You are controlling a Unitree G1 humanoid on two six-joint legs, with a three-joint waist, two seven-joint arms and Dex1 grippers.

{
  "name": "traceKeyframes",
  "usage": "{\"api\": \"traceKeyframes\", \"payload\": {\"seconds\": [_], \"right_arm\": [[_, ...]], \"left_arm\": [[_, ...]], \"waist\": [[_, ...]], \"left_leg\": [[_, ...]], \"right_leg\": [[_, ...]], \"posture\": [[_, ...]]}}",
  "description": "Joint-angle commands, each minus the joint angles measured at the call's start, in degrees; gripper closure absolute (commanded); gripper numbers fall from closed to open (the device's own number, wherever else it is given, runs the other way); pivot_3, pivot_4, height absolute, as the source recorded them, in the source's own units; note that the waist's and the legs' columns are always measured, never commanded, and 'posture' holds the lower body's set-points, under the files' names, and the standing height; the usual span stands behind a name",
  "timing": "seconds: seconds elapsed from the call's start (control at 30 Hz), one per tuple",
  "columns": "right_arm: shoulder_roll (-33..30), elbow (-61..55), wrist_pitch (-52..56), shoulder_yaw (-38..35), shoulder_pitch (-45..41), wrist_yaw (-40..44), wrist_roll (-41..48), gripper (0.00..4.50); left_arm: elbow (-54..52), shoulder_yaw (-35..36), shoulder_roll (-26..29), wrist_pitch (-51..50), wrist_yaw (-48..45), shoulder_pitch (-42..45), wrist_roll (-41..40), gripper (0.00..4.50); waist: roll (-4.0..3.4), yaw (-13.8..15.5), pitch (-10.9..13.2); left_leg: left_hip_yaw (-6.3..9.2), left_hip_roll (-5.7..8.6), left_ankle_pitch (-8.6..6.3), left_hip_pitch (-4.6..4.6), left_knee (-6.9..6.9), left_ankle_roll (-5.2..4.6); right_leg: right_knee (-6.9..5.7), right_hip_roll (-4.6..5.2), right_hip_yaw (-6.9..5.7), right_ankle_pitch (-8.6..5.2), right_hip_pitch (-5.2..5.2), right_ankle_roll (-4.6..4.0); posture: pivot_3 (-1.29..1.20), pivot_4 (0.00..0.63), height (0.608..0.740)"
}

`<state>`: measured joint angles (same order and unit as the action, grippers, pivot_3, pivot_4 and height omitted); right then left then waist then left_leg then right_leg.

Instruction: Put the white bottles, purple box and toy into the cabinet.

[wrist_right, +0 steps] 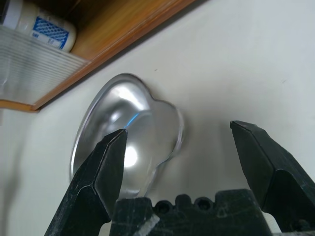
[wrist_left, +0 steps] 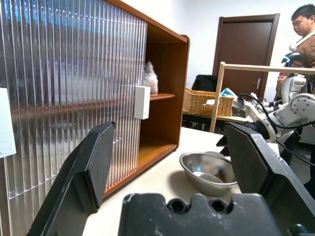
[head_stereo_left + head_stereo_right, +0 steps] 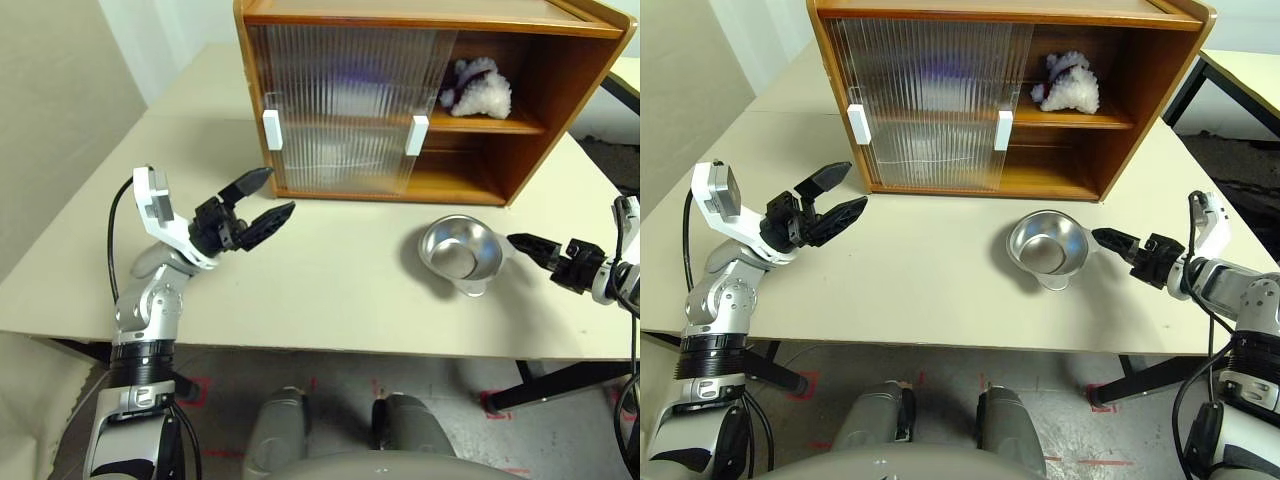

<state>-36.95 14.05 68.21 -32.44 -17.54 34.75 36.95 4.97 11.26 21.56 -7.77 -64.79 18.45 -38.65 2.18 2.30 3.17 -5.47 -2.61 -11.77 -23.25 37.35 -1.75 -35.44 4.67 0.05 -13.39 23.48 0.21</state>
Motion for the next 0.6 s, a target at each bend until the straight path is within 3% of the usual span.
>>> {"api": "traceKeyframes", "payload": {"seconds": [0.03, 0.23, 0.3, 0.37, 0.6], "right_arm": [[1.08, -0.56, 1.04, -0.35, -0.71, -1.19, 1.51, 0.01], [1.66, -0.10, -0.57, 1.14, -1.11, -1.63, 1.15, 0.01], [2.01, -0.07, -1.01, 1.42, -1.21, -1.38, 1.35, 0.37], [2.43, 0.01, -1.47, 1.29, -1.33, -1.33, 1.60, 0.87], [2.01, 0.16, -0.71, 0.76, -1.29, -0.31, 2.98, 3.42]], "left_arm": [[-1.00, -0.22, 0.70, -0.65, -0.32, -0.52, -0.21, 0.00], [-1.03, -0.50, 0.99, -0.81, -0.13, -0.79, 0.39, 0.00], [-0.98, -0.66, 1.10, -0.89, 0.03, -0.82, 0.57, 0.00], [-0.96, -0.75, 1.22, -0.93, 0.12, -0.89, 0.70, 0.00], [-0.55, -0.44, 1.62, -0.94, 0.28, -0.40, 0.69, 0.00]], "waist": [[0.00, 0.11, 0.00], [0.00, 0.14, 0.00], [0.00, 0.14, 0.00], [0.00, 0.14, 0.00], [-0.01, 0.10, 0.00]], "left_leg": [[0.00, 0.00, 0.00, 0.00, 0.00, 0.00], [0.01, 0.00, 0.00, -0.01, -0.02, 0.00], [0.01, 0.00, 0.00, -0.01, -0.04, 0.00], [0.01, 0.00, 0.00, -0.01, -0.06, 0.00], [0.01, -0.02, 0.00, -0.02, -0.07, 0.00]], "right_leg": [[0.00, 0.00, 0.00, 0.00, 0.00, 0.00], [0.03, 0.00, 0.00, 0.00, 0.00, 0.00], [0.03, 0.01, 0.00, -0.01, 0.01, -0.01], [0.04, 0.00, 0.00, -0.01, 0.02, -0.01], [0.05, 0.01, 0.00, -0.01, 0.03, -0.01]], "posture": [[0.13, 0.011, 0.740], [0.14, 0.010, 0.740], [0.14, 0.011, 0.740], [0.14, 0.010, 0.740], [0.14, 0.009, 0.740]]}}
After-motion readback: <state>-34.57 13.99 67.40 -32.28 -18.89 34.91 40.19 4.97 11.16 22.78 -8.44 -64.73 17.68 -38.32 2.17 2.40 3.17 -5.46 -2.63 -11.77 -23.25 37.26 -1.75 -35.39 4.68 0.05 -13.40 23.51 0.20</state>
